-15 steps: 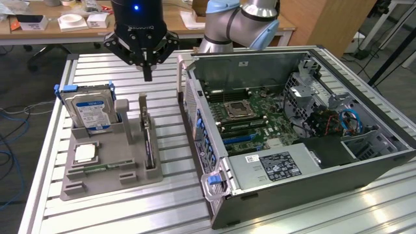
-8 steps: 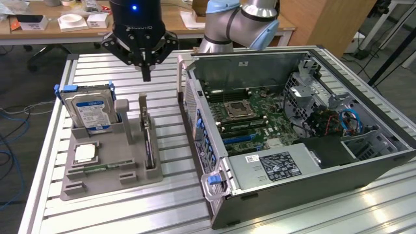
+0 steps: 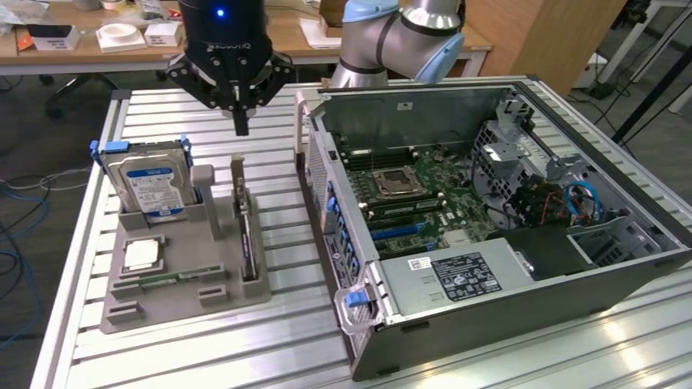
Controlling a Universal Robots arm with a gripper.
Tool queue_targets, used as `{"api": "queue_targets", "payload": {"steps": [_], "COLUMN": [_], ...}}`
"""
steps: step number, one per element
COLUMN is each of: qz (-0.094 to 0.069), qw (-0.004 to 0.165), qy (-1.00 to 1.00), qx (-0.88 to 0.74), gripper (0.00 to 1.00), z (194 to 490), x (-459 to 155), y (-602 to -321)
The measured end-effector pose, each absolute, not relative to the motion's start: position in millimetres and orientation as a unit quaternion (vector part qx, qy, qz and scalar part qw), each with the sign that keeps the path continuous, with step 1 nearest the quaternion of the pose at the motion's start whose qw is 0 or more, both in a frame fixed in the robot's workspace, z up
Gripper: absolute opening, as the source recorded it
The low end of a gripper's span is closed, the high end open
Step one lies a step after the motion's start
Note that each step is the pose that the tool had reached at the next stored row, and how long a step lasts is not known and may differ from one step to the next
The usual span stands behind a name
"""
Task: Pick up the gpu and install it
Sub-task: 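Reach for the gpu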
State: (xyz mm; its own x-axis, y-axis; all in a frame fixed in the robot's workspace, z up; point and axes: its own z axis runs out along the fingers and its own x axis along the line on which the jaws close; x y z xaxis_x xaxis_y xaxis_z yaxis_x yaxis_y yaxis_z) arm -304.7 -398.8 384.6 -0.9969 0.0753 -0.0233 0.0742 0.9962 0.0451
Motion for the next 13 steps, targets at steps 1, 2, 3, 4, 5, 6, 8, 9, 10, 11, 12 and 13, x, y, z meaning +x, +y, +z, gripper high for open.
{"api": "queue_targets", "payload": {"steps": [1,2,3,4,5,6,8,9,10,11,12,13], "qz": [0.022,0.022,0.022,0.022,0.022,0.022,0.022,0.022,0.022,0.022,0.022,0.022], "qw": [0.012,0.012,0.012,0.012,0.012,0.013,0.012,0.013,0.013,0.012,0.012,0.012], "qy": [0.999,0.999,0.999,0.999,0.999,0.999,0.999,0.999,0.999,0.999,0.999,0.999], "qx": [0.037,0.037,0.037,0.037,0.037,0.037,0.037,0.037,0.037,0.037,0.037,0.037], "gripper": [0.11,0.11,0.11,0.11,0.11,0.11,0.11,0.11,0.11,0.11,0.11,0.11], "z": [384.6,384.6,384.6,384.6,384.6,384.5,384.5,384.5,384.5,384.5,384.5,384.5], "x": [-305.0,-305.3,-305.7,-306.0,-306.3,-306.6,-307.2,-307.5,-307.8,-308.1,-308.3,-308.5], "y": [-398.8,-398.9,-398.8,-398.8,-398.8,-398.8,-398.9,-398.9,-398.9,-398.9,-398.8,-398.9]}}
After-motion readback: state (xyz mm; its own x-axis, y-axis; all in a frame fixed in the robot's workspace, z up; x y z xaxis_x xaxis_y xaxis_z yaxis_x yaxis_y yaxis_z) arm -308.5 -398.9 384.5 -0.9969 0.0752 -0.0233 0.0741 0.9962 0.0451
